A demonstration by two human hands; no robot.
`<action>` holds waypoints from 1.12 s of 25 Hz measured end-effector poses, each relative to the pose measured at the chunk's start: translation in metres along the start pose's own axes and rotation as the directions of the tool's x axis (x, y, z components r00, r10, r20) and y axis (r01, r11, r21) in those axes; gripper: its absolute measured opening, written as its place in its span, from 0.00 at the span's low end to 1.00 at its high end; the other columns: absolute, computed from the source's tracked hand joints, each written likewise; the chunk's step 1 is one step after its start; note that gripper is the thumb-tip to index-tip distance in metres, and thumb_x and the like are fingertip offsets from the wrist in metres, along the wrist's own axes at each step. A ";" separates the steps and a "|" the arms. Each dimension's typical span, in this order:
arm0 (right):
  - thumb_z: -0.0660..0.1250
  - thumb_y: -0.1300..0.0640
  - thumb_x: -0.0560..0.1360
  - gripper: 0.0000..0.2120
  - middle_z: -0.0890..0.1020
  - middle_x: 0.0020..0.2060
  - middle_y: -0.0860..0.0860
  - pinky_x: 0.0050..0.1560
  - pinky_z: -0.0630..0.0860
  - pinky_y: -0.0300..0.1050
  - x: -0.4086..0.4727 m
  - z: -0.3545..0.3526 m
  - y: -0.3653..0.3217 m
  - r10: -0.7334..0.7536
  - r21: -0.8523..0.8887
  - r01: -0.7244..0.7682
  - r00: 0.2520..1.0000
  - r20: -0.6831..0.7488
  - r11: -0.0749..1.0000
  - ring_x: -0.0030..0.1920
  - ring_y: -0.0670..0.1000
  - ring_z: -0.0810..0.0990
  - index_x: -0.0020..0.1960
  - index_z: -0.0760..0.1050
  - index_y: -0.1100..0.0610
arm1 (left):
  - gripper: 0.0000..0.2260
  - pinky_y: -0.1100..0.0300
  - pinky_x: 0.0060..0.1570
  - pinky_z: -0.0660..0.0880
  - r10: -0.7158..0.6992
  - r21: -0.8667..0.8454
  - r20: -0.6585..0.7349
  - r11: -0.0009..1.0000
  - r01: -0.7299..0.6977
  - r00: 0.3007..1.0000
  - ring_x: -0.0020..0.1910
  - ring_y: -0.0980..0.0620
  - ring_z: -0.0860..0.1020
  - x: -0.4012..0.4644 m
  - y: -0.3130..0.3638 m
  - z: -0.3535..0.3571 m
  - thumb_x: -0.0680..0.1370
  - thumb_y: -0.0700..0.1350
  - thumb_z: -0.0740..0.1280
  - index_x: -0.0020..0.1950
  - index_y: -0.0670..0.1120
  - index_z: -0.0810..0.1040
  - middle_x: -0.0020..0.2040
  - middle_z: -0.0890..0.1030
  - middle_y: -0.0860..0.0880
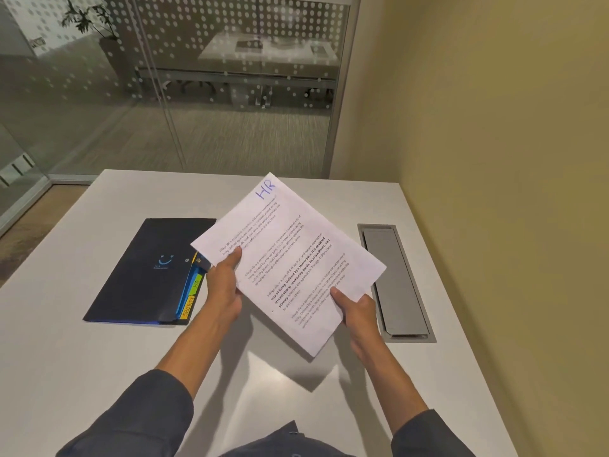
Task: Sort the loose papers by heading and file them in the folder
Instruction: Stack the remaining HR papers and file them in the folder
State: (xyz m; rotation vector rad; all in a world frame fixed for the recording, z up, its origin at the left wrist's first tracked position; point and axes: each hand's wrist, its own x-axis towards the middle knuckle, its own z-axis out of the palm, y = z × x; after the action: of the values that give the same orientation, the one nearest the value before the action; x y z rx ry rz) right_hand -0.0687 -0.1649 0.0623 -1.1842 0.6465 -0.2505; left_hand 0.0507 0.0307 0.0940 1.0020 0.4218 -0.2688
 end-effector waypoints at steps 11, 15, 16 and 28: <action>0.70 0.59 0.77 0.05 0.85 0.40 0.52 0.40 0.77 0.46 0.013 -0.028 -0.010 -0.262 -0.385 0.259 0.964 0.044 0.886 0.42 0.53 0.83 0.48 0.83 0.58 | 0.09 0.56 0.45 0.78 0.118 0.592 0.153 0.784 -0.187 0.981 0.44 0.52 0.82 0.001 0.008 -0.020 0.74 0.34 0.71 0.49 0.47 0.80 0.45 0.84 0.50; 0.69 0.58 0.78 0.05 0.85 0.42 0.55 0.43 0.79 0.46 0.008 -0.021 0.012 -0.209 -0.359 0.195 0.978 -0.001 0.913 0.44 0.53 0.83 0.49 0.83 0.58 | 0.04 0.57 0.40 0.76 0.057 0.605 0.089 0.790 -0.099 0.994 0.45 0.50 0.79 -0.003 -0.023 -0.027 0.78 0.38 0.67 0.49 0.47 0.78 0.47 0.81 0.47; 0.69 0.57 0.78 0.06 0.85 0.43 0.57 0.44 0.80 0.49 0.008 -0.021 0.017 -0.188 -0.367 0.167 0.982 -0.022 0.915 0.43 0.53 0.82 0.48 0.83 0.59 | 0.04 0.57 0.39 0.76 0.061 0.600 0.083 0.794 -0.099 0.995 0.44 0.50 0.79 -0.005 -0.029 -0.029 0.79 0.39 0.66 0.49 0.48 0.78 0.47 0.81 0.47; 0.72 0.62 0.75 0.16 0.83 0.51 0.47 0.47 0.80 0.36 0.014 -0.033 0.021 -0.149 -0.385 0.150 0.988 0.031 0.911 0.52 0.45 0.81 0.61 0.78 0.51 | 0.13 0.57 0.49 0.75 0.059 0.577 0.113 0.809 -0.114 0.992 0.48 0.52 0.77 -0.009 -0.038 -0.041 0.75 0.35 0.70 0.57 0.48 0.79 0.47 0.81 0.50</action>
State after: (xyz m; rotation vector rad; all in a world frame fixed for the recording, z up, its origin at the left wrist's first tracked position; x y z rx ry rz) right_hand -0.0799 -0.1895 0.0316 -1.6191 0.6211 -0.2576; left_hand 0.0180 0.0468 0.0506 1.6061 0.2058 -0.3717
